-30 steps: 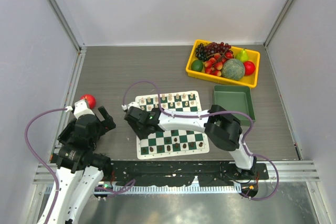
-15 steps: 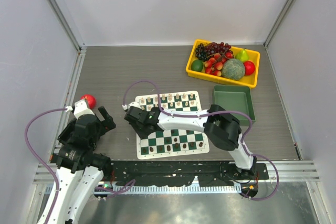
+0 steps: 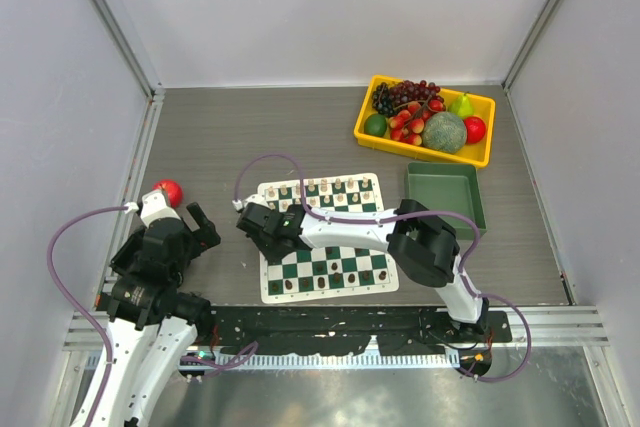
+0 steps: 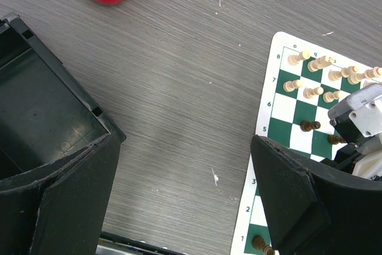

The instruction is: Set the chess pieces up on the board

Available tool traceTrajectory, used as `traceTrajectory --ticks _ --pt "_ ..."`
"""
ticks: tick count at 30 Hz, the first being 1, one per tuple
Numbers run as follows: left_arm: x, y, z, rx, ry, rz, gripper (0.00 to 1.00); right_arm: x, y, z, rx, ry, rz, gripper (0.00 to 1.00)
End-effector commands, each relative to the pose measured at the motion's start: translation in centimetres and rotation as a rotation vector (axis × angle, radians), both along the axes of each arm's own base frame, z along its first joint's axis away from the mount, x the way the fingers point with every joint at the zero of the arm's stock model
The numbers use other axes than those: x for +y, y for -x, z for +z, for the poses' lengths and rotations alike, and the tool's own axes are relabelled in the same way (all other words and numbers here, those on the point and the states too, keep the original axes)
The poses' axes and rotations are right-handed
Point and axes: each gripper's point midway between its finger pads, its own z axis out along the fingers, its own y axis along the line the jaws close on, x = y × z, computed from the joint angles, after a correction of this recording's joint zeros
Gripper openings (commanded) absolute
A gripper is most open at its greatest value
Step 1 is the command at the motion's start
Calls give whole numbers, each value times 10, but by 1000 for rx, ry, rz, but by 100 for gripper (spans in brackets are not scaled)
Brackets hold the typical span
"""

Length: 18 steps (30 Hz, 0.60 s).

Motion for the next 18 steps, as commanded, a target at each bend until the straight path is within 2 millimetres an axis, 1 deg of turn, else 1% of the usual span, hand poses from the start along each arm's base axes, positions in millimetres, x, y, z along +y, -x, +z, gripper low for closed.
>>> traceTrajectory --ticks 1,5,8,14,18 --pt "0 -4 4 -21 5 3 99 8 -1 30 -31 -56 8 16" --pt "0 -4 4 -22 4 6 99 8 6 42 -43 -93 15 15" --pt "0 -4 4 -22 4 6 99 7 11 44 -40 -97 19 15" --pt "0 -4 3 -17 2 6 99 1 21 38 -15 -88 23 15" --pt "0 -4 3 -20 2 6 99 3 26 35 1 -94 32 15"
